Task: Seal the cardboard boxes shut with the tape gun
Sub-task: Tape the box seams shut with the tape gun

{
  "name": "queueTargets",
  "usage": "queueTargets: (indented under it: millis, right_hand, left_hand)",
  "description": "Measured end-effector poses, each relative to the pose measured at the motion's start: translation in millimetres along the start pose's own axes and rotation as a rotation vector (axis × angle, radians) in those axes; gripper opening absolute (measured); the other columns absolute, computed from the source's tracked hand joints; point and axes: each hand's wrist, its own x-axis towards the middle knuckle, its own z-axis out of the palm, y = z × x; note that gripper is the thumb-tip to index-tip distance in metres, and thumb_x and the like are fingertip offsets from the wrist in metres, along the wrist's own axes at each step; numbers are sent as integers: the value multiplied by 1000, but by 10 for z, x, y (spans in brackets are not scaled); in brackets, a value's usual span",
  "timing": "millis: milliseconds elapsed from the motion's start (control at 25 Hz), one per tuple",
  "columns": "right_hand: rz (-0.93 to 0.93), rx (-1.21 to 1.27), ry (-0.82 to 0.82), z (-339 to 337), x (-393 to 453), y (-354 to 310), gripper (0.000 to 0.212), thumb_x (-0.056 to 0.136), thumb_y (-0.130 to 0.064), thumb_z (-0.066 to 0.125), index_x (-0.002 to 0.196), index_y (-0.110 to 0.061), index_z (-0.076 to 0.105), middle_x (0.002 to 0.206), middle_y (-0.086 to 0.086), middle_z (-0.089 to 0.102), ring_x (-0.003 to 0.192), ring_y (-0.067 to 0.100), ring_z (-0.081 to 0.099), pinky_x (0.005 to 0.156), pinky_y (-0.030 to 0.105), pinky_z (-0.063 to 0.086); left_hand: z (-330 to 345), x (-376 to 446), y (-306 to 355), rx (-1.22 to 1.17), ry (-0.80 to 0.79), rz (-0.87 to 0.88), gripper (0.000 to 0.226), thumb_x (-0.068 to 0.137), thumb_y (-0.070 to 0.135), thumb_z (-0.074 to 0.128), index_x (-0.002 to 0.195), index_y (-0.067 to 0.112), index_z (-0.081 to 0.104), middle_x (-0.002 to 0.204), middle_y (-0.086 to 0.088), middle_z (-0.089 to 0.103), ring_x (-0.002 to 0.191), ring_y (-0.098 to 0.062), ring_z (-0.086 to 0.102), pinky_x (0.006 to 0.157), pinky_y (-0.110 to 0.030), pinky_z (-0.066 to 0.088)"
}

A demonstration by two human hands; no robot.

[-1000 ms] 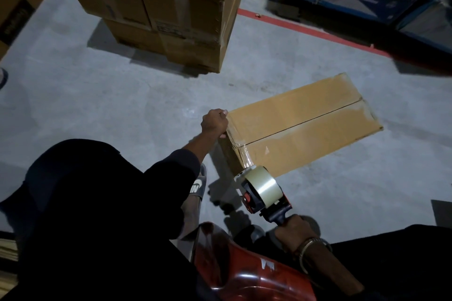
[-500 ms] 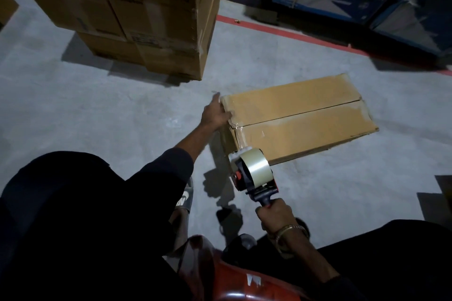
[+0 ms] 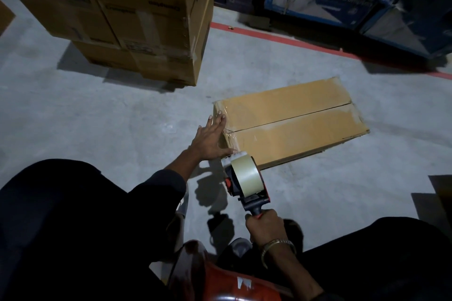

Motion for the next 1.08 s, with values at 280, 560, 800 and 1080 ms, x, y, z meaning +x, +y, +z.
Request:
queueTargets:
  millis: [280,560,800,1080]
  right_hand:
    - [27,17,31,34,-142,33,22,80,-32,65,82,-11,70,82,10,69,74,29,59,67,27,44]
    - [150,197,-80,325,152,1,34,57,-39,58,76,-11,64,82,11,72,80,34,71,70,34,53]
    - [210,357,-107,693,463,69,36,54,-39,60,77,-11,65,76,10,68,68,31,66,58,30,44]
    - [292,340,-130,903,673,442,61,42,-47,56,87,-9,71,76,13,68,65,31,62,62,37,48]
  left_hand:
    - [35,15,-4,-67,-32,-27,136,72,89,63,164,29,-17,168,9,-30,159,-25,-19,121,-72,0]
    - [38,1,-12,-98,-27,-39,137,69,89,66,164,32,-15,169,12,-28,158,-22,-19,121,-72,-2]
    - [88,56,-65,-95,-2,-50,138,68,89,67,165,31,-13,170,11,-24,159,-21,-17,122,-72,2]
    - [53,42,-16,-147,-30,-54,138,67,87,71,164,35,-14,170,14,-25,159,-22,-17,121,-72,5]
